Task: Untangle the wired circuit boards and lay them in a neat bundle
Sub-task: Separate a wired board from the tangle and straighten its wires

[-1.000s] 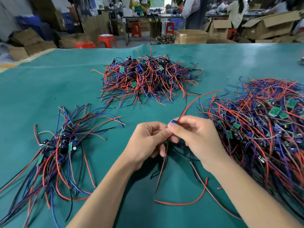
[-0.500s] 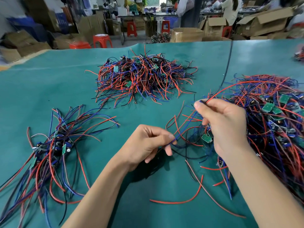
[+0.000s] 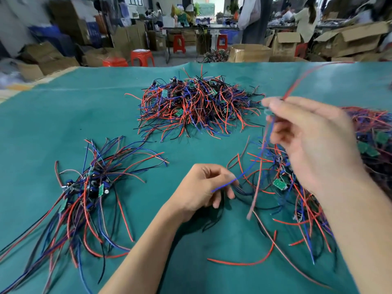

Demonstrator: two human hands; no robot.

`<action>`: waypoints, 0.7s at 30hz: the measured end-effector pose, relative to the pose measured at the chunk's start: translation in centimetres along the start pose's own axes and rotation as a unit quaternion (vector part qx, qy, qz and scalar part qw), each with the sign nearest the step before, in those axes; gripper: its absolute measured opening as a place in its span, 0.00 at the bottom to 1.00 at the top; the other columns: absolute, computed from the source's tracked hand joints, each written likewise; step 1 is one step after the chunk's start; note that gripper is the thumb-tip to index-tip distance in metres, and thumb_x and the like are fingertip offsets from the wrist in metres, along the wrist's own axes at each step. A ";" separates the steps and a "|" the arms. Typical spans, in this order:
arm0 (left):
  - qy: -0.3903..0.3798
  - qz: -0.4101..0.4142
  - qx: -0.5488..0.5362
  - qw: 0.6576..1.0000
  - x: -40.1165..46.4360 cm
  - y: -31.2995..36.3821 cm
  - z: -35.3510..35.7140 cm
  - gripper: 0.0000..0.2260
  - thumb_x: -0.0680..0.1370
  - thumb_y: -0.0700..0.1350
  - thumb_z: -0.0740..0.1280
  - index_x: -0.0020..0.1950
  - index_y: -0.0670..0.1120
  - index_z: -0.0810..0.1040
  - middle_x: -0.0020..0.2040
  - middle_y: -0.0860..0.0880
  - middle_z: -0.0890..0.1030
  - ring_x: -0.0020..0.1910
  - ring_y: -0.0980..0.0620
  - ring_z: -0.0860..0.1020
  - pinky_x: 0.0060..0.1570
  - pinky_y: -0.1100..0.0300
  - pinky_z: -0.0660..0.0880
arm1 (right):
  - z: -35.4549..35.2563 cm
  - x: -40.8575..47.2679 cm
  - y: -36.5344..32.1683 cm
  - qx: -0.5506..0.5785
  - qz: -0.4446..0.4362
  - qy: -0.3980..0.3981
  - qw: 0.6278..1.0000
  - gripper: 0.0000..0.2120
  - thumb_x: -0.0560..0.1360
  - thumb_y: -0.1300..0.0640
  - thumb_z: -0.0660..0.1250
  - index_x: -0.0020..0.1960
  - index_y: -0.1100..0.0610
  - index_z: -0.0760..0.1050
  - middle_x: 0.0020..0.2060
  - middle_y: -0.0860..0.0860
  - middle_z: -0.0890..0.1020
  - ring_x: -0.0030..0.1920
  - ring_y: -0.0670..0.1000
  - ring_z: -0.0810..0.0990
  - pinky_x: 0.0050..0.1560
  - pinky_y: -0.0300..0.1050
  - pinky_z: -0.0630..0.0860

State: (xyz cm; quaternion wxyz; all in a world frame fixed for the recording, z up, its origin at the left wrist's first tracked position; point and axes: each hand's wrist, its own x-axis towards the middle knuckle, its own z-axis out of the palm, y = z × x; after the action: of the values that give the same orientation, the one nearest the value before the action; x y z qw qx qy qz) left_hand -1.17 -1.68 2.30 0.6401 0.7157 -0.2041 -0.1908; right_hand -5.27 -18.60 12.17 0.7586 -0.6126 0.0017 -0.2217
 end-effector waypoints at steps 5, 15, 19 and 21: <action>0.010 -0.006 0.020 1.000 -0.5 0.5 0.4 0.12 0.71 0.43 0.65 0.29 0.54 0.81 0.25 0.55 0.78 0.22 0.58 0.71 0.24 0.68 0.65 | 10.2 -1.0 0.4 -0.052 0.065 -0.184 0.979 0.11 0.77 0.56 0.73 0.42 0.64 0.83 0.32 0.55 0.82 0.29 0.47 0.76 0.28 0.40 0.74; 0.015 0.023 0.029 0.999 -0.2 0.1 0.4 0.10 0.68 0.40 0.60 0.29 0.49 0.77 0.24 0.53 0.77 0.22 0.52 0.71 0.21 0.65 0.63 | 15.6 6.6 8.7 -0.618 0.010 -0.289 0.731 0.12 0.76 0.52 0.66 0.55 0.57 0.80 0.55 0.59 0.83 0.49 0.61 0.83 0.52 0.50 0.82; 0.002 0.013 0.002 1.000 0.4 -0.4 0.0 0.08 0.78 0.36 0.63 0.41 0.42 0.78 0.32 0.48 0.82 0.21 0.54 0.71 0.20 0.65 0.62 | 12.8 8.3 11.1 -0.602 0.094 -0.274 0.744 0.17 0.79 0.57 0.61 0.66 0.58 0.76 0.59 0.57 0.79 0.45 0.62 0.84 0.46 0.57 0.85; 0.002 0.004 -0.001 1.000 0.4 -0.5 -0.1 0.06 0.78 0.35 0.62 0.44 0.37 0.78 0.35 0.46 0.82 0.21 0.54 0.71 0.20 0.65 0.63 | 12.3 8.5 12.0 -0.572 0.092 -0.268 0.769 0.10 0.80 0.61 0.59 0.53 0.61 0.78 0.46 0.57 0.79 0.40 0.61 0.82 0.45 0.55 0.84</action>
State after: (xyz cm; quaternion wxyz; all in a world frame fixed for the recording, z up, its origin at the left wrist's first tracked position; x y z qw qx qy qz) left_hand -0.73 -1.81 1.78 0.6420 0.7147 -0.2054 -0.1867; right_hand 9.83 -8.26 6.33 0.2539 -0.9649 -0.0190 0.0644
